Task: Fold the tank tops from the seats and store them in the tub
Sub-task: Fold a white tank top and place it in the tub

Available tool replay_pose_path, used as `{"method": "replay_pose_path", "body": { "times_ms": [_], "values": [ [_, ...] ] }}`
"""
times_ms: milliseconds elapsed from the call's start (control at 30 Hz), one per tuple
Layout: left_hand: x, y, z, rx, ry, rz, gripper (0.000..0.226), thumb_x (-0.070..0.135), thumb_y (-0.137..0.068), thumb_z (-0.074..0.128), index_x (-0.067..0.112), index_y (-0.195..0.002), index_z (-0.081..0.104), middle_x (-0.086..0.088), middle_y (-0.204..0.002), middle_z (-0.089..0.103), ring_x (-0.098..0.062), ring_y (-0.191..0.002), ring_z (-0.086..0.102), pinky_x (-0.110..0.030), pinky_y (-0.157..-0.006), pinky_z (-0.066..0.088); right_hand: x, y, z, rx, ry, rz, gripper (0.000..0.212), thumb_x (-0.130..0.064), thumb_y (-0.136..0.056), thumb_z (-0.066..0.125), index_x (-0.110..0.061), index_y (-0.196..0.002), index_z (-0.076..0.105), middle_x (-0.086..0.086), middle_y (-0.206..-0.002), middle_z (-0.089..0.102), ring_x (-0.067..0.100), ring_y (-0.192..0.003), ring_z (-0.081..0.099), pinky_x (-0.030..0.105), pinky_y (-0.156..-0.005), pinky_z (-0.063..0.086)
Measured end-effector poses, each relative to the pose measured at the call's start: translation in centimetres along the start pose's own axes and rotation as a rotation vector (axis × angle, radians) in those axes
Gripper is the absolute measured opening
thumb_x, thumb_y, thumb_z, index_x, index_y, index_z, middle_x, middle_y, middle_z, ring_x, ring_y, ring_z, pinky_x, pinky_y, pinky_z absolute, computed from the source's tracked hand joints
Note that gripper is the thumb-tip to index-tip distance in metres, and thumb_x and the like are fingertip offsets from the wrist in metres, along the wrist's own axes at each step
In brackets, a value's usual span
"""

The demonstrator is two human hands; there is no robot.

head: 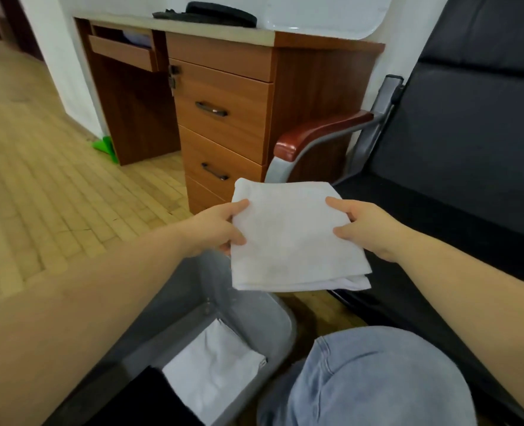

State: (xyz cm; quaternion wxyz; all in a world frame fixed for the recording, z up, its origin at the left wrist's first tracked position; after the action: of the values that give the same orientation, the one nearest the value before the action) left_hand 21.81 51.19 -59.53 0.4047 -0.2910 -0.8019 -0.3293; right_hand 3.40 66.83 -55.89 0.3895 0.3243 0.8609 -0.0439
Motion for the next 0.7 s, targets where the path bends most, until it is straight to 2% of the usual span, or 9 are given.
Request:
{"method": "replay_pose_path", "body": {
  "times_ms": [167, 333, 500, 600, 700],
  "values": [
    [-5.3, 1.1, -3.3, 0.024, 0.086, -0.091, 0.078, -0.002, -0.09, 0.058, 0.028, -0.152, 0.023, 0.002, -0.141, 0.039, -0.023, -0.118, 0.049, -0.032, -0.083, 0.054, -2.5, -2.3, 5.7, -0.071, 0.003, -0.033, 0.065, -0.002, -0.094, 0.054, -0.029, -0.149, 0.031, 0.004, -0.146, 0.041, 0.022, -0.122, 0.046, 0.029, -0.09, 0.04],
    [-10.4, 3.0, -6.3, 0.111, 0.189, -0.183, 0.078, -0.006, -0.089, 0.056, 0.026, -0.152, 0.024, 0.004, -0.128, 0.04, -0.016, -0.1, 0.053, -0.023, -0.065, 0.052, -5.0, -4.0, 11.6, -0.171, -0.013, -0.056, 0.066, -0.001, -0.092, 0.056, -0.028, -0.148, 0.033, 0.004, -0.147, 0.042, 0.025, -0.125, 0.046, 0.034, -0.099, 0.041],
    [-15.8, 6.4, -8.8, 0.195, 0.245, -0.263, 0.078, -0.008, -0.089, 0.054, 0.026, -0.152, 0.024, 0.002, -0.134, 0.038, -0.021, -0.111, 0.049, -0.029, -0.074, 0.053, -7.9, -4.2, 17.7, -0.294, 0.004, -0.117, 0.065, -0.001, -0.093, 0.055, -0.025, -0.149, 0.031, 0.004, -0.15, 0.038, 0.025, -0.13, 0.042, 0.032, -0.103, 0.038],
    [-18.6, 8.9, -10.1, 0.228, 0.264, -0.32, 0.08, -0.008, -0.088, 0.054, 0.027, -0.153, 0.023, 0.001, -0.139, 0.035, -0.019, -0.109, 0.048, -0.023, -0.065, 0.052, -9.6, -3.6, 21.5, -0.368, -0.021, -0.172, 0.064, 0.004, -0.092, 0.054, -0.018, -0.149, 0.032, 0.005, -0.149, 0.039, 0.021, -0.129, 0.043, 0.022, -0.094, 0.037],
    [-21.4, 11.8, -11.6, 0.269, 0.298, -0.365, 0.08, -0.007, -0.088, 0.055, 0.027, -0.153, 0.023, 0.002, -0.136, 0.036, -0.015, -0.1, 0.053, -0.02, -0.059, 0.052, -11.4, -2.8, 25.3, -0.42, -0.047, -0.206, 0.065, 0.007, -0.09, 0.054, -0.017, -0.148, 0.034, 0.005, -0.149, 0.04, 0.019, -0.122, 0.047, 0.021, -0.091, 0.039]
  ]
}}
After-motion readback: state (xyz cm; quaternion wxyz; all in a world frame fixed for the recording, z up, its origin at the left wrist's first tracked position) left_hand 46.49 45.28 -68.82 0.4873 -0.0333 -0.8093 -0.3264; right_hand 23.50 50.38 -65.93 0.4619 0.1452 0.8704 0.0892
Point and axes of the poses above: each hand's wrist, its own y-axis away from the middle knuckle, its own z-axis out of the palm, x = y × z, the point moved 7 cm from there along -y, towards the middle knuckle
